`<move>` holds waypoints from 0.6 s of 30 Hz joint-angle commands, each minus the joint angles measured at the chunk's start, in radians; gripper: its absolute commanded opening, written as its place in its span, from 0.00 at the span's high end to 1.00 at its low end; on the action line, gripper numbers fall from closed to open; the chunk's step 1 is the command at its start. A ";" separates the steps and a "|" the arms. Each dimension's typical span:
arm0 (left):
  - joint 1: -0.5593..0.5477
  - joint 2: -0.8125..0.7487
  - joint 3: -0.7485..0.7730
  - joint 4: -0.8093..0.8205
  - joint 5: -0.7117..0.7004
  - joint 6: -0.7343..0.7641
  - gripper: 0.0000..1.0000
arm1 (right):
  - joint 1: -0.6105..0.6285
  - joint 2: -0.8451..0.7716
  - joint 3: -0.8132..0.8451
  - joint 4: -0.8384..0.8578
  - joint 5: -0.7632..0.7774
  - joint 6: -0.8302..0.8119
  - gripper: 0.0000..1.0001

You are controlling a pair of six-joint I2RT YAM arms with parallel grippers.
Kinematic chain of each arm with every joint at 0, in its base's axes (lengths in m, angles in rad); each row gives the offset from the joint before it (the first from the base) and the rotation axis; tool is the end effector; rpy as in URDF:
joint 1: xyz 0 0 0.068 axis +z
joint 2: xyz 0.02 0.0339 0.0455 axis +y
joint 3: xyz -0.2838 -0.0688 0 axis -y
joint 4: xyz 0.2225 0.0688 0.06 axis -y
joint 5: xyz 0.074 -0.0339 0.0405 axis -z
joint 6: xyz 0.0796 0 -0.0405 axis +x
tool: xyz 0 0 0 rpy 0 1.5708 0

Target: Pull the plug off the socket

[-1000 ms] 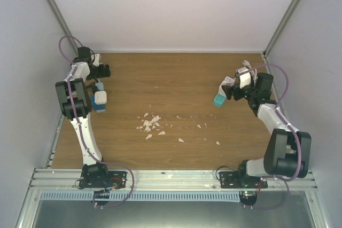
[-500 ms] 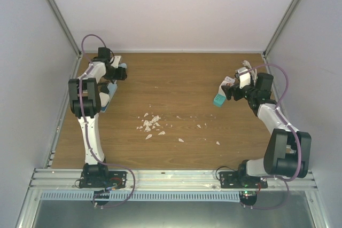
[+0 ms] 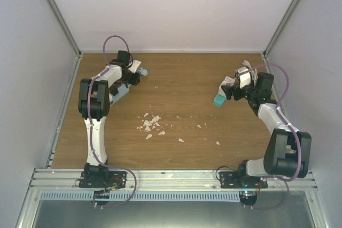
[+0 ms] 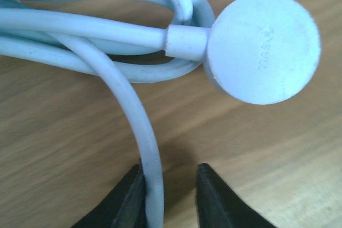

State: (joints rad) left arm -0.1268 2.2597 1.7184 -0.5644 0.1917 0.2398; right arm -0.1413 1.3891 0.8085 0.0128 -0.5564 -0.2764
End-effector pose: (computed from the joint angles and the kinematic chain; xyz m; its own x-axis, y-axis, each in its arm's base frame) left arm 0.4844 -0.0770 0.1334 -0.8116 0.3385 -0.4761 0.4135 0.9086 -0.0589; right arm 0.3099 -0.0016 0.2446 -0.4245 -0.1737 -0.8886 -0.4543 0.8898 0.0432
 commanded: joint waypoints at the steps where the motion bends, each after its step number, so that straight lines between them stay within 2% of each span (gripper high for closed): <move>1: -0.070 -0.015 -0.098 -0.033 0.033 0.038 0.77 | -0.010 -0.012 0.023 -0.009 -0.019 -0.010 0.00; 8: -0.179 -0.086 -0.218 -0.022 0.034 0.111 0.84 | -0.014 -0.027 0.019 -0.009 -0.033 -0.009 0.00; 18: -0.360 -0.187 -0.378 -0.035 0.102 0.205 0.85 | -0.030 -0.055 0.018 -0.007 -0.047 -0.004 0.00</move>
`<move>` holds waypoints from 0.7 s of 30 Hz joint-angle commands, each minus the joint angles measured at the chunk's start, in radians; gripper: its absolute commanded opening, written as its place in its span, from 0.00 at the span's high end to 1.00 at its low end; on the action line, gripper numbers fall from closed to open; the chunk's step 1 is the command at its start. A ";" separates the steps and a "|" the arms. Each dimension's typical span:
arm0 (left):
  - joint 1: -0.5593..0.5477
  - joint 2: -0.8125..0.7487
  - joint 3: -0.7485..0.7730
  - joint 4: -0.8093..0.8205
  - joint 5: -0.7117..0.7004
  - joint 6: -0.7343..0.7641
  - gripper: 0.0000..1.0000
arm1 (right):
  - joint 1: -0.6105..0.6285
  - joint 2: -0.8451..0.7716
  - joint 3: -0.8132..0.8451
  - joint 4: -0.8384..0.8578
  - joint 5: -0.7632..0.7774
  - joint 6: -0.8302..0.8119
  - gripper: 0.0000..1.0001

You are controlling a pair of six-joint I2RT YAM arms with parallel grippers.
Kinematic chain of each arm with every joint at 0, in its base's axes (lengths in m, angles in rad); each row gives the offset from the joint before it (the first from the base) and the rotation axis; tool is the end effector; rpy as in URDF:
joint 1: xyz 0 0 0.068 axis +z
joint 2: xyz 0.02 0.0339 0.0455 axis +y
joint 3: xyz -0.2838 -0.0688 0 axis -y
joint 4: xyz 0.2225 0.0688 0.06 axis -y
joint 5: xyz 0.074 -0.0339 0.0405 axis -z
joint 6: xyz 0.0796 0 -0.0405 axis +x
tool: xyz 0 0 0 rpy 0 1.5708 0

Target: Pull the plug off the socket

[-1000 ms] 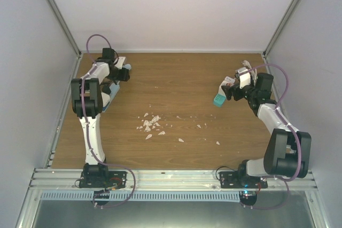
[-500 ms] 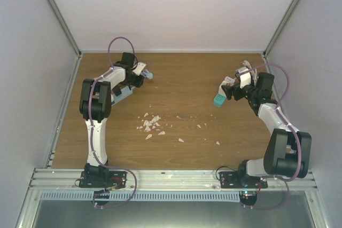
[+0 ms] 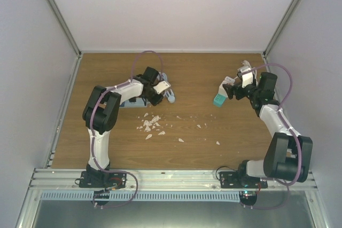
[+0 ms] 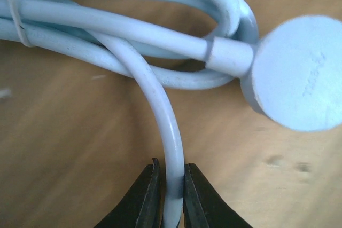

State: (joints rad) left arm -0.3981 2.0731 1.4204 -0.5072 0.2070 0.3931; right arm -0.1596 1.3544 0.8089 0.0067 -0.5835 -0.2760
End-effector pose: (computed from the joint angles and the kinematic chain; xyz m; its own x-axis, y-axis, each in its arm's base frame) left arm 0.3905 -0.1820 0.1355 -0.6063 0.6617 -0.4411 0.7441 0.6678 -0.0210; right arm 0.3041 -0.0045 0.2545 -0.3963 -0.1666 -0.9029 -0.4597 0.8873 0.0381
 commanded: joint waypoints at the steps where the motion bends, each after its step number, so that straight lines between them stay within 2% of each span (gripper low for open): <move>1: -0.112 -0.003 -0.091 -0.094 0.098 0.052 0.85 | -0.015 -0.022 0.017 -0.003 -0.022 -0.004 0.00; 6: -0.231 -0.012 -0.114 -0.090 0.163 0.029 0.85 | -0.031 -0.033 0.018 -0.002 -0.029 0.001 0.00; 11: -0.325 0.025 -0.061 -0.104 0.230 -0.008 0.86 | -0.049 -0.038 0.019 -0.003 -0.038 0.006 0.00; 21: -0.422 0.122 0.059 -0.084 0.307 -0.117 0.86 | -0.113 -0.067 0.012 -0.001 -0.070 0.015 0.00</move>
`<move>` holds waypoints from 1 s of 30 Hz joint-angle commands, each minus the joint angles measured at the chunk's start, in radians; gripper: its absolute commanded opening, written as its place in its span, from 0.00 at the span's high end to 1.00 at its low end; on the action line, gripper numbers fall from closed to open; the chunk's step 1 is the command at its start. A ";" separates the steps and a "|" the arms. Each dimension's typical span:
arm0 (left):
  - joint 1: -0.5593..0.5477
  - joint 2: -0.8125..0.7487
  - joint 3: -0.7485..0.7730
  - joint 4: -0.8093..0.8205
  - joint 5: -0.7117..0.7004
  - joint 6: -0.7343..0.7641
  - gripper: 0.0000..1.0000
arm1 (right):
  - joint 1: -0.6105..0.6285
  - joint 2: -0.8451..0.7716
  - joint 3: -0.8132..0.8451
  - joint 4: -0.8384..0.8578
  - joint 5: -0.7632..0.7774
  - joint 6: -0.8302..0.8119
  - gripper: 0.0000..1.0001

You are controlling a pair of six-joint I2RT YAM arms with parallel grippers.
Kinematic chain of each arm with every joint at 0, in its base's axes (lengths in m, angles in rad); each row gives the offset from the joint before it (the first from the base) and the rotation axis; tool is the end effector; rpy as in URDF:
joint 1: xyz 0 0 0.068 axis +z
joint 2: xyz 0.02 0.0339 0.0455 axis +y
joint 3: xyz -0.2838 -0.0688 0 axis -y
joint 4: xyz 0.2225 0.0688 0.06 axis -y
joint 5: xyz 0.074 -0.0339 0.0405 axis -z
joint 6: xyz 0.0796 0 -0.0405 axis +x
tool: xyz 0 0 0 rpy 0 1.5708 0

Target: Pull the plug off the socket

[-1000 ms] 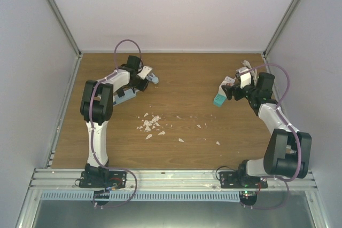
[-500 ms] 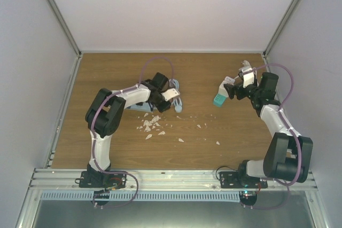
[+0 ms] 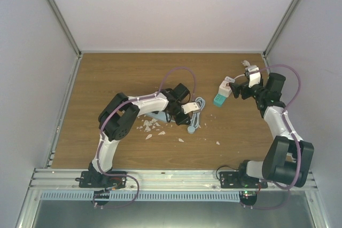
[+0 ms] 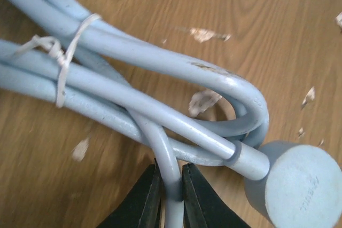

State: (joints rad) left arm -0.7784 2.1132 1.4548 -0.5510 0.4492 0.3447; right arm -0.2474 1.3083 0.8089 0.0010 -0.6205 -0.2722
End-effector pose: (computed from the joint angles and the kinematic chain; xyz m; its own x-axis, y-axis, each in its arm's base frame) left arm 0.2824 -0.3270 0.1316 -0.3762 0.7985 -0.4700 0.9232 0.2803 -0.2628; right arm 0.2947 -0.0267 0.2674 -0.3668 -0.1329 -0.9207 -0.4096 0.9117 0.0316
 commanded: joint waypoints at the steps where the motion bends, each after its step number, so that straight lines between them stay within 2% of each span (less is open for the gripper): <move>1: -0.051 0.088 0.031 -0.035 0.064 -0.073 0.86 | -0.030 -0.021 0.012 0.004 -0.036 0.011 0.00; 6: -0.104 0.093 0.038 0.005 0.020 -0.071 0.91 | -0.042 -0.024 0.010 0.004 -0.042 0.012 0.00; 16: -0.176 0.159 0.141 0.042 0.039 -0.112 0.93 | -0.047 -0.025 0.014 0.012 -0.031 0.020 0.00; 21: -0.187 0.186 0.211 0.040 0.075 -0.112 0.89 | -0.048 -0.026 0.015 0.018 -0.018 0.021 0.00; 23: -0.186 0.177 0.231 0.024 0.092 -0.091 0.83 | -0.048 -0.029 0.018 0.015 -0.015 0.022 0.00; 25: -0.181 0.148 0.224 0.017 0.120 -0.059 0.71 | -0.048 -0.037 0.019 0.019 -0.012 0.020 0.00; 30: -0.126 0.023 0.147 0.020 0.220 -0.003 0.24 | -0.048 -0.068 -0.001 0.066 0.001 0.009 0.00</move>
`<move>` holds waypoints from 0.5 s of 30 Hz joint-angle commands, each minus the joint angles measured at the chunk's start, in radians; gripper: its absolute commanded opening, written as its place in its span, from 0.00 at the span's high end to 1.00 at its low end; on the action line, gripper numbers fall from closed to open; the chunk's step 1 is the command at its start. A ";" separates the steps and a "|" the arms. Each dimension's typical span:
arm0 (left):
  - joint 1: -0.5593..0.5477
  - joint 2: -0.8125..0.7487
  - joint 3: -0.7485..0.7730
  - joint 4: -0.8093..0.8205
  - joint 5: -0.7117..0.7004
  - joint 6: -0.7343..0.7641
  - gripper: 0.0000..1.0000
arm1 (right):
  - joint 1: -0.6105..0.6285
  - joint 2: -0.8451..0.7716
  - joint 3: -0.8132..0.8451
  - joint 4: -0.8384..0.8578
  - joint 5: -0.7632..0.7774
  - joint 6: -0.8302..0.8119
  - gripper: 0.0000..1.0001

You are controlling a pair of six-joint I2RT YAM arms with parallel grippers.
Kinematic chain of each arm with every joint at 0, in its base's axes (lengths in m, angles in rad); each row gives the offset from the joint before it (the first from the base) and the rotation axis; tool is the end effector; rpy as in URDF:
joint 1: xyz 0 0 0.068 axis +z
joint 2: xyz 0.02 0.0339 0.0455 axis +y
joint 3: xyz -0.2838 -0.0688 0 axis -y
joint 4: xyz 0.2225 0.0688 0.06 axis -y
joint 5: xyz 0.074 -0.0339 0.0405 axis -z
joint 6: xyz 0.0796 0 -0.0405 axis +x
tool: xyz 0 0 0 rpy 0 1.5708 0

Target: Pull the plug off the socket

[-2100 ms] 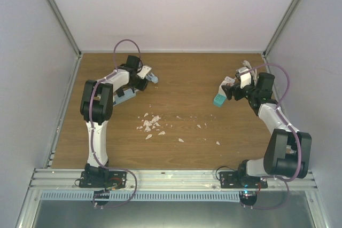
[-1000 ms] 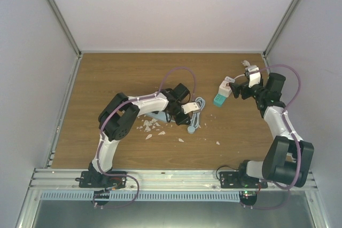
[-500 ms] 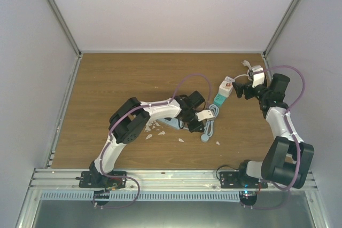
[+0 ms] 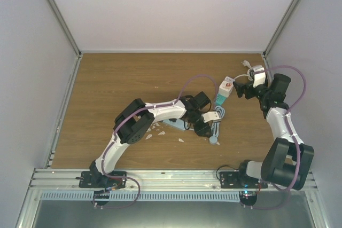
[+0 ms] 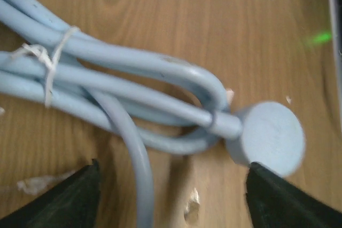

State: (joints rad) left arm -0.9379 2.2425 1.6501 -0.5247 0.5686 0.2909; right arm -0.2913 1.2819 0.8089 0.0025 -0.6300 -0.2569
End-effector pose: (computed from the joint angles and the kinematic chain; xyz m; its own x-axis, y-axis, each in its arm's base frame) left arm 0.2473 -0.4096 0.1344 -0.2744 0.7827 -0.5587 0.9371 0.0873 -0.3379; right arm 0.2892 -0.0377 0.2749 -0.3511 -0.1091 -0.9299 -0.3724 0.9275 0.0318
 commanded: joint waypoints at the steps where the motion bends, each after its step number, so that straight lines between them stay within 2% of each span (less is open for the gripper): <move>1: 0.043 -0.130 -0.064 -0.006 0.119 0.062 0.16 | -0.004 -0.046 -0.008 0.080 0.012 -0.005 0.00; 3: 0.061 -0.168 -0.078 -0.031 0.158 0.101 0.02 | -0.004 -0.056 -0.029 0.115 -0.014 -0.003 0.00; 7: 0.111 -0.223 -0.092 -0.101 0.254 0.145 0.01 | 0.007 -0.073 -0.051 0.170 -0.059 0.010 0.00; 11: 0.248 -0.303 -0.141 -0.114 0.395 0.130 0.01 | 0.065 -0.040 0.001 0.102 -0.060 -0.008 0.00; 15: 0.370 -0.410 -0.197 -0.118 0.426 0.151 0.01 | 0.140 -0.027 0.002 0.093 -0.101 -0.030 0.00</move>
State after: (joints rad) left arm -0.6819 1.9453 1.5093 -0.6243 0.8875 0.4076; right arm -0.2127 1.2438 0.7937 0.0940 -0.6796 -0.2623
